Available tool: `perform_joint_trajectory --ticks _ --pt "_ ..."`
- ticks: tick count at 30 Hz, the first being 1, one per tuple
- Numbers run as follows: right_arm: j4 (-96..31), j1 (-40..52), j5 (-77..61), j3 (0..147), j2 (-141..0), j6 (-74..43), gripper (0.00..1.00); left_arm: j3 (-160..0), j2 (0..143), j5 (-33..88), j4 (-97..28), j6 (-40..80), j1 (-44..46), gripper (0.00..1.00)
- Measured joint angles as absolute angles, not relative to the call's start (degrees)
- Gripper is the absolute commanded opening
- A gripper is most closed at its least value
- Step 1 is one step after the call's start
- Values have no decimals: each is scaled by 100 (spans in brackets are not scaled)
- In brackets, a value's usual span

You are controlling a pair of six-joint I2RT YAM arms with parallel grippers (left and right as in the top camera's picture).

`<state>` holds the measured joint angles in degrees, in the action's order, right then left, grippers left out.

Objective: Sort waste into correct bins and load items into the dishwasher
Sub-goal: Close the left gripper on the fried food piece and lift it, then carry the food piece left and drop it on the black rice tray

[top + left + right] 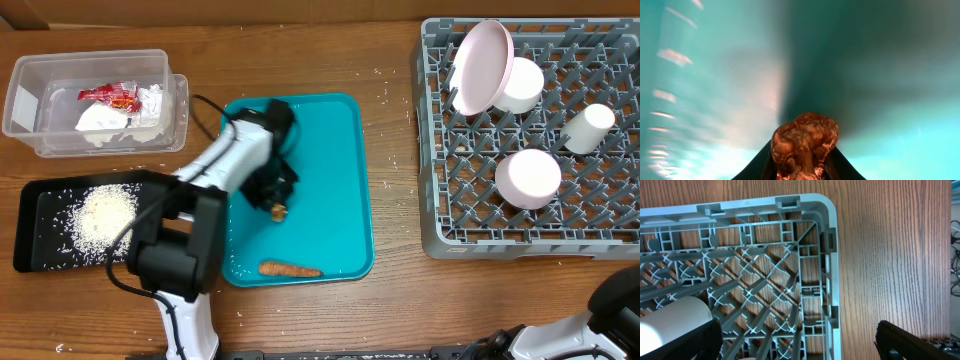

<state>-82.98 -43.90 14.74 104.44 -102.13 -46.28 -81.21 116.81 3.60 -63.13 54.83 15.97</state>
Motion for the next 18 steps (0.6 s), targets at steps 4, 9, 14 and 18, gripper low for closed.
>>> perform_joint_trajectory --ticks 4,9,14,18 --pt "-8296 -4390 1476 10444 -10213 -4628 100 -8781 11769 255 -6810 5223 882 24" --pt "-8302 -4390 1479 10444 -10213 -4628 100 -10106 11778 123 -7461 4947 -40 21" --pt "-8302 -4390 1452 10444 -10213 -4628 100 -10949 11778 -3 -7806 4901 -899 22" --pt "-8302 -4390 1437 10444 -10213 -4628 100 -11030 11778 -56 -7883 4895 -1815 22"
